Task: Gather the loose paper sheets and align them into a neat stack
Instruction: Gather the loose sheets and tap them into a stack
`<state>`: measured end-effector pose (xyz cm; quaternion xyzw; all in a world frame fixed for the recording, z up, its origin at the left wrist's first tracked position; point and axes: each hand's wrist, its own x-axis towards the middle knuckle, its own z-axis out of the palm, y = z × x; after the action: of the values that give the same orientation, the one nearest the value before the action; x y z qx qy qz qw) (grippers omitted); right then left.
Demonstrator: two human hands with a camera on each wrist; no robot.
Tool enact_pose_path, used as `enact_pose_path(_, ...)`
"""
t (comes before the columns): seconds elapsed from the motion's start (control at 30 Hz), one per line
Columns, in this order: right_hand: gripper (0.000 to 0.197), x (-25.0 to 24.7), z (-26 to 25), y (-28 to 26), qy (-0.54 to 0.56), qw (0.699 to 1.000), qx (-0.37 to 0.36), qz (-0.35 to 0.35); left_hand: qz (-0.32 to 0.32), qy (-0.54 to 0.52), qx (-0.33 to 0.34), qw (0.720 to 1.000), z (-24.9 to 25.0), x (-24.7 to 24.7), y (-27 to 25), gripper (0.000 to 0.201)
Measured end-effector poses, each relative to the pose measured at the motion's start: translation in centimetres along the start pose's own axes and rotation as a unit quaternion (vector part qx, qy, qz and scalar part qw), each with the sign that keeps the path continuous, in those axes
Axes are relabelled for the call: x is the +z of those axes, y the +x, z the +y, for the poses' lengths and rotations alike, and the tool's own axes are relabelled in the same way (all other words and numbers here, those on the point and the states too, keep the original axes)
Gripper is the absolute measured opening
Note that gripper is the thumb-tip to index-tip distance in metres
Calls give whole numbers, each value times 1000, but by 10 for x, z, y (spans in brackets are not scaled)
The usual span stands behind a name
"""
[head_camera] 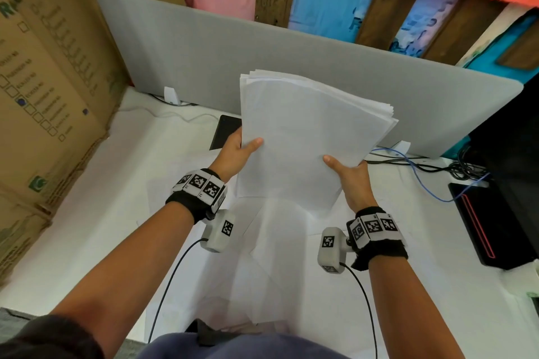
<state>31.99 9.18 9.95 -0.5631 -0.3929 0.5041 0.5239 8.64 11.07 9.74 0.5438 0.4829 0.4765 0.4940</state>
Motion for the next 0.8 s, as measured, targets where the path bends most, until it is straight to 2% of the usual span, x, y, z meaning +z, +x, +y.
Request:
enact_pose_path(0.1,41,0,-7,-3,3,1000,-8,10,39,-3,39,998,6,-3,-2,39)
enact_pose_path(0.2,37,-6,-15,-7,-8,999,-28,-15,50,-28,40,998,9,-4,-5,36)
enact_pose_path(0.43,25,-16,-4,-9,-32,999,-26,-31,15,-3,50,999,8,1,-8,40)
enact_pose_path(0.53,35,-18,5,-9,-38,999,-8,-30,22,4,29,999,4,6,-10,40)
enact_pose_path(0.67,38,-19,7,-10,-33,999,-1,-28,81,-48,-9,996,6,6,-11,55)
enact_pose_path(0.7,37,-19,6,-11,-33,999,0,-30,81,-56,-16,995,9,6,-12,54)
enact_pose_path(0.8,29,-17,3,-15,-40,999,-6,-26,62,-60,-17,996,20,11,-15,34)
